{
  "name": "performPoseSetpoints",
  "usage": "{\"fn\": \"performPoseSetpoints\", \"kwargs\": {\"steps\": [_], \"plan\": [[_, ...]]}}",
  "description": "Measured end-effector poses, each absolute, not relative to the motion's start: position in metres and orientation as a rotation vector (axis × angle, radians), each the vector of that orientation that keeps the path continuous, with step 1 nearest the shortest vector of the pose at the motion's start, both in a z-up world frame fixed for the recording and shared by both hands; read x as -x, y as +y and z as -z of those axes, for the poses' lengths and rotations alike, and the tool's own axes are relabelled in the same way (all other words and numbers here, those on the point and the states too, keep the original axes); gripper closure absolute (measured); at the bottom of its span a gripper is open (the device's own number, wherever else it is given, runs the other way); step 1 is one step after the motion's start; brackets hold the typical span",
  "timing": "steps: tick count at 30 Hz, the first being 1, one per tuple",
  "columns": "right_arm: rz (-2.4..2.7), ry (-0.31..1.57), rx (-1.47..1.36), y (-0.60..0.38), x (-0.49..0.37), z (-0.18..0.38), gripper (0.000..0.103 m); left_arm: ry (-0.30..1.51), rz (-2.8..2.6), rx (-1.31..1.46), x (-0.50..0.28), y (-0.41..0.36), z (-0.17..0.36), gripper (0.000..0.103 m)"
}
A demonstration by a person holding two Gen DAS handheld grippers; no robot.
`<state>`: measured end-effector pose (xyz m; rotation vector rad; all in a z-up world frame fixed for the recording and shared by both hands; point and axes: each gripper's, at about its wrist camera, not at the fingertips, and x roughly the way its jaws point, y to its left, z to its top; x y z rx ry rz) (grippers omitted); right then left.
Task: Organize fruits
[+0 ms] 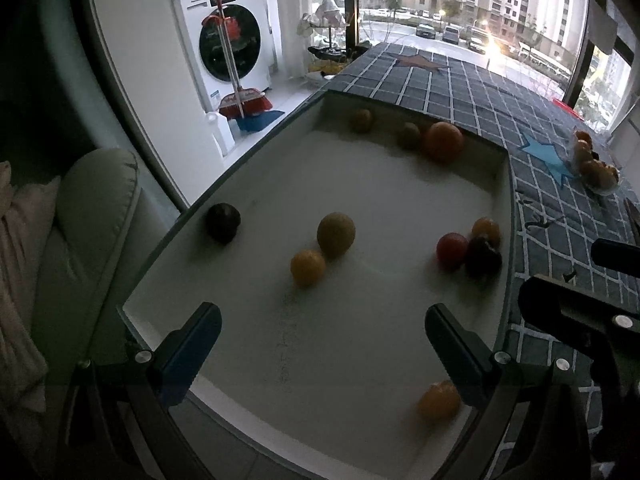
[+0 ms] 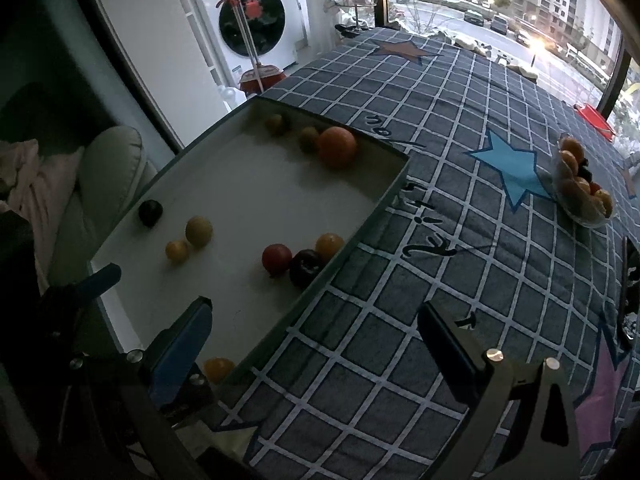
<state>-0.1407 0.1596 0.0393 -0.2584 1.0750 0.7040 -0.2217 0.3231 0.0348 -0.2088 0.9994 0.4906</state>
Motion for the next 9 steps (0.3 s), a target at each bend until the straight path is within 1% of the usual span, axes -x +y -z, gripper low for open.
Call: {"fn": "performPoseSetpoints", "kwargs": {"steps": [9], "plan": [[-0.718, 1.05, 0.255, 0.1543, 0.1456, -0.044, 0.0, 0.979, -0.507, 0.17, 0.2252, 0.3166, -0.0416, 0.0]]}}
